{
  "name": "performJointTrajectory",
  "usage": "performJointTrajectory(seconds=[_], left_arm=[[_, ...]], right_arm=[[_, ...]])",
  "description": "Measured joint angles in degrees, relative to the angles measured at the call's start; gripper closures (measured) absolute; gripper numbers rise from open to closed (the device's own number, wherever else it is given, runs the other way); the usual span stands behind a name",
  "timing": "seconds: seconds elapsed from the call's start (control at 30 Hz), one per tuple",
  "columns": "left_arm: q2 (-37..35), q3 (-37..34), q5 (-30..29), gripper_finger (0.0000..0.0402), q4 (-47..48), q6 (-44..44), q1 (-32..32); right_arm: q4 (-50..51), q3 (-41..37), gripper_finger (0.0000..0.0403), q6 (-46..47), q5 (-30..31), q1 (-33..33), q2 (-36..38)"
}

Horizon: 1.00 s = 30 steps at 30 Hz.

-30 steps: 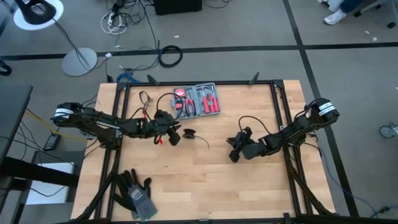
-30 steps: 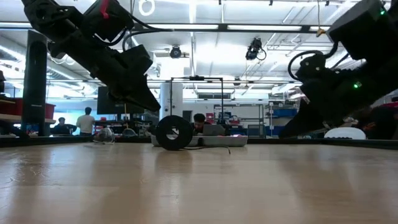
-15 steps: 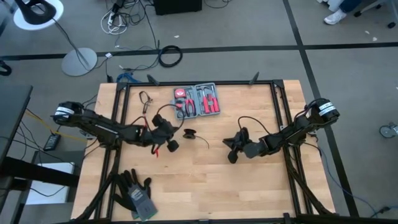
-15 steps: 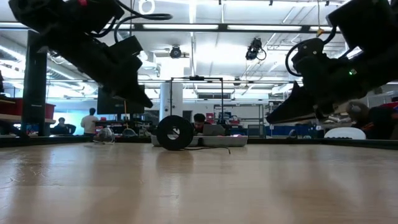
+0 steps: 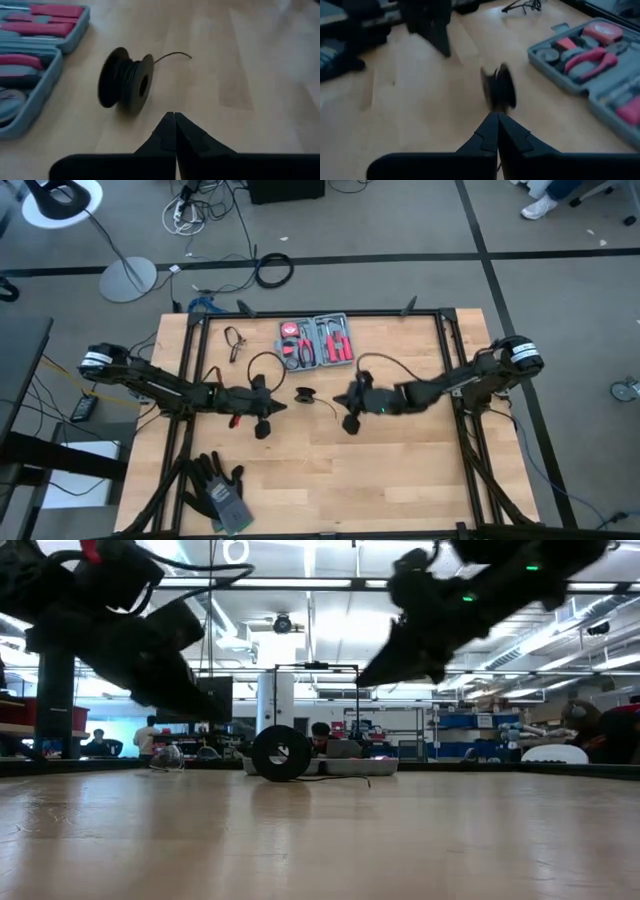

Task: Coil cords
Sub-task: Uncoil the black wire from the black spool

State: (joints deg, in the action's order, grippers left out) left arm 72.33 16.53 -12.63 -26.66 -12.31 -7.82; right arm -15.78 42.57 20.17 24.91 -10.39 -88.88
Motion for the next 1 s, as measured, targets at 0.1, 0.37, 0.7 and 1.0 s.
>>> performJointTrajectory(seconds=[0.1, 0.37, 0.7, 1.0], left_arm=[[-0.32, -1.00, 0.61, 0.0401, 0.77, 0.08, 0.58], [-0.44, -0.81, -0.75, 0.0401, 0.34, 0.10, 0.81], [-0.46, -0.83, -1.35, 0.0401, 0.50, 0.10, 0.88], [-0.43, -0.79, -2.25, 0.0401, -1.46, 0.28, 1.14]], right_arm=[[0.93, 3.02, 0.0401, -3.14, -7.25, 5.18, -0.59], [7.23, 15.14, 0.0402, -8.47, -22.33, 12.79, -11.11], [11.66, 21.31, 0.0403, -7.27, -26.80, 16.90, -17.94], [10.22, 21.37, 0.0403, -5.81, -34.24, 17.86, -18.19]])
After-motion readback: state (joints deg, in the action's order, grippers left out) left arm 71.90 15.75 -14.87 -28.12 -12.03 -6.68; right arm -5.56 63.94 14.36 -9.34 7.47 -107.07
